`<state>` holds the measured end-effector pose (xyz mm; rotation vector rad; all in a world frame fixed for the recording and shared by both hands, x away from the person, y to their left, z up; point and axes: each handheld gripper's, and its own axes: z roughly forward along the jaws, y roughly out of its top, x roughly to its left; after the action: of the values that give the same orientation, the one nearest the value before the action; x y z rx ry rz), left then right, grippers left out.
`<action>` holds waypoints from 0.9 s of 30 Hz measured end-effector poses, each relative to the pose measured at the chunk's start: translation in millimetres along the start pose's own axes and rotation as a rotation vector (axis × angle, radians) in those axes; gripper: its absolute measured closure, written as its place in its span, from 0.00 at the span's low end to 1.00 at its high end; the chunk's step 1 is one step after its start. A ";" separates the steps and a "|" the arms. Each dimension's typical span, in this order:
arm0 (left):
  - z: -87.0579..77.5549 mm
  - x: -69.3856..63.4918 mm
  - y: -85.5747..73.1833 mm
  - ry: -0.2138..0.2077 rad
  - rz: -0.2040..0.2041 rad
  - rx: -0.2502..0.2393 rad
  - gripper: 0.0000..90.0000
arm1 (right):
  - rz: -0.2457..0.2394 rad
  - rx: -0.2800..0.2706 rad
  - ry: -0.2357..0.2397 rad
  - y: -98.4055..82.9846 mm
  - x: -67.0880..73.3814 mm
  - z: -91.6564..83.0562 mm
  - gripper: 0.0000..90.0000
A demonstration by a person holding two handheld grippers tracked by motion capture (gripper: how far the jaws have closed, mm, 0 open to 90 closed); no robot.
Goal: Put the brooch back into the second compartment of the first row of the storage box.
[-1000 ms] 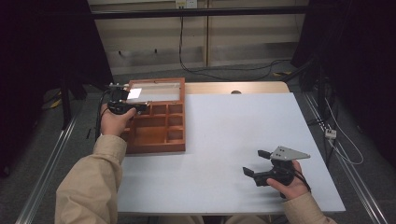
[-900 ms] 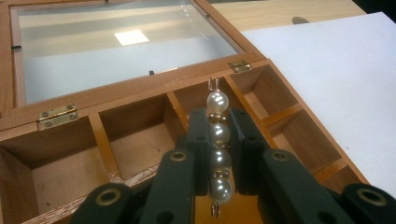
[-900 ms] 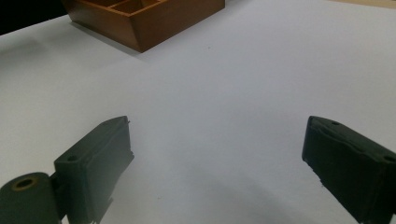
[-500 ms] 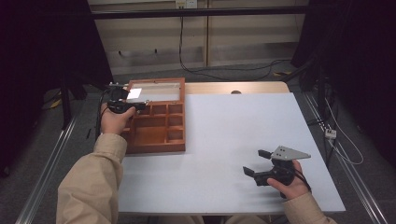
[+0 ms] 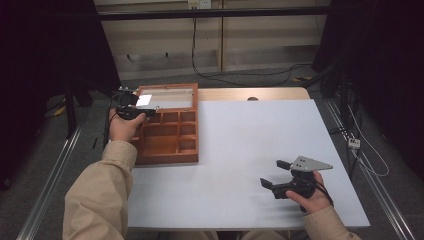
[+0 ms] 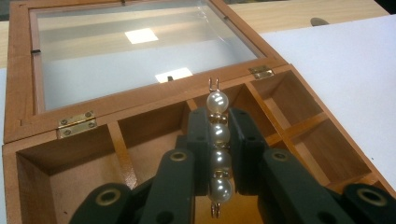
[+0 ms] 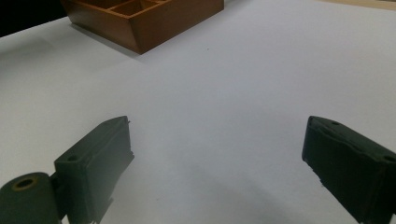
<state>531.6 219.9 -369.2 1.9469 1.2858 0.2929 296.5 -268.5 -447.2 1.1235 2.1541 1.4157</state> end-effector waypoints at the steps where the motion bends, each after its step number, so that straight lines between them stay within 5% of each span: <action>1: 0.7 0.6 0.0 0.003 0.002 0.003 0.89 | 0.000 0.000 0.000 0.1 -0.1 0.0 0.09; 27: 25.5 15.3 -6.0 0.055 0.004 0.024 0.89 | 0.008 -0.002 -0.003 -0.2 -3.0 0.0 0.09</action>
<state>548.9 222.2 -393.9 1.9740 1.3267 0.3360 298.2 -270.9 -447.9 1.1343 2.1480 1.4185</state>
